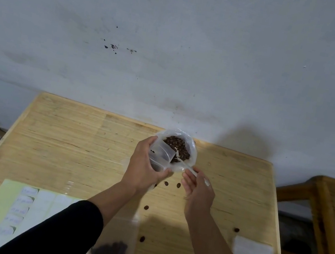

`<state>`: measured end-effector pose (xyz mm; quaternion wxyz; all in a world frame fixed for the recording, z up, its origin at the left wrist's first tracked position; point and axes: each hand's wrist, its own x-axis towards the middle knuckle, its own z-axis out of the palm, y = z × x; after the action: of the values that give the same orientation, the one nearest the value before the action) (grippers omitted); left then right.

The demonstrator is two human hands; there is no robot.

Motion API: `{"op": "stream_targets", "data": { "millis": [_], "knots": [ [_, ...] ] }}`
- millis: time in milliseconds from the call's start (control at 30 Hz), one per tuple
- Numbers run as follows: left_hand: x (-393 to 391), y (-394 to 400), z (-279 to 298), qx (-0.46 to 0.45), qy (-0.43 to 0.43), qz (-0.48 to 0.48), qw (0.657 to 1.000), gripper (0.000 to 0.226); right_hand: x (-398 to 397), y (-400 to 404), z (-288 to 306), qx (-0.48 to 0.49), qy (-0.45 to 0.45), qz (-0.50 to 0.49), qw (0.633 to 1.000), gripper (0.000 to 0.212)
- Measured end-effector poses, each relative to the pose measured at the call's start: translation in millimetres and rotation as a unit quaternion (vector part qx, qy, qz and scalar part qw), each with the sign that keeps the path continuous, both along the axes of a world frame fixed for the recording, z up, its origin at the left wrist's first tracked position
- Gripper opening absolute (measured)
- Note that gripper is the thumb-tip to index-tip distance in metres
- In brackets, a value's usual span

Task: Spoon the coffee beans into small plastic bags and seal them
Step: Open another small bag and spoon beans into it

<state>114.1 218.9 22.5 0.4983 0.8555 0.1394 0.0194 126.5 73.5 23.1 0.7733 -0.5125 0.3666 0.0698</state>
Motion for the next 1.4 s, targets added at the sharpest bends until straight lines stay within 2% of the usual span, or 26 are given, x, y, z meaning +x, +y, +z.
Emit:
{"op": "stream_targets", "data": {
  "millis": [200,367,433,500,633,733,833,900,1000,1067,1233,1400],
  "knots": [
    [0.5,1.0,-1.5,-0.018,0.009,0.000,1.000,0.099,0.8,-17.8,25.6,-0.031,-0.058,0.010,0.998,0.020],
    [1.8,1.0,-1.9,-0.018,0.008,-0.002,1.000,0.098,-7.8,-21.6,54.6,-0.046,-0.115,0.050,0.991,0.021],
    [2.2,0.9,-1.0,-0.021,0.006,-0.001,1.000,0.097,-15.4,-17.9,62.6,-0.084,-0.144,0.081,0.983,0.022],
    [2.6,1.2,-0.2,-0.022,0.001,0.000,1.000,0.096,-24.6,-13.9,66.7,-0.161,-0.188,0.120,0.961,0.022],
    [2.1,2.7,2.2,-0.020,-0.009,-0.007,1.000,0.094,-39.3,-11.0,63.8,-0.325,-0.261,0.169,0.893,0.019],
    [1.1,4.7,3.7,-0.022,-0.020,-0.012,0.999,0.093,-46.0,-14.5,55.9,-0.411,-0.258,0.156,0.861,0.017],
    [0.4,5.0,6.2,-0.015,-0.033,-0.016,0.999,0.093,-53.6,-21.1,46.6,-0.458,-0.205,0.196,0.842,0.015],
    [-0.9,4.1,7.8,-0.012,-0.037,-0.019,0.999,0.094,-58.8,-25.7,40.4,-0.440,-0.160,0.219,0.856,0.017],
    [-3.4,4.4,7.5,-0.001,-0.046,-0.018,0.999,0.094,-60.0,-33.8,34.6,-0.309,-0.112,0.168,0.930,0.018],
    [-5.0,5.3,6.1,0.006,-0.048,-0.014,0.999,0.093,-54.9,-42.9,27.7,-0.271,-0.080,0.123,0.951,0.018],
    [-10.3,5.3,2.9,0.025,-0.051,0.004,0.998,0.094,-34.9,-68.0,3.5,-0.301,-0.020,0.074,0.951,0.020],
    [-13.9,0.6,-0.5,0.046,-0.047,0.014,0.998,0.092,-19.5,-83.7,-15.7,-0.361,0.006,0.095,0.928,0.022]
  ]
}}
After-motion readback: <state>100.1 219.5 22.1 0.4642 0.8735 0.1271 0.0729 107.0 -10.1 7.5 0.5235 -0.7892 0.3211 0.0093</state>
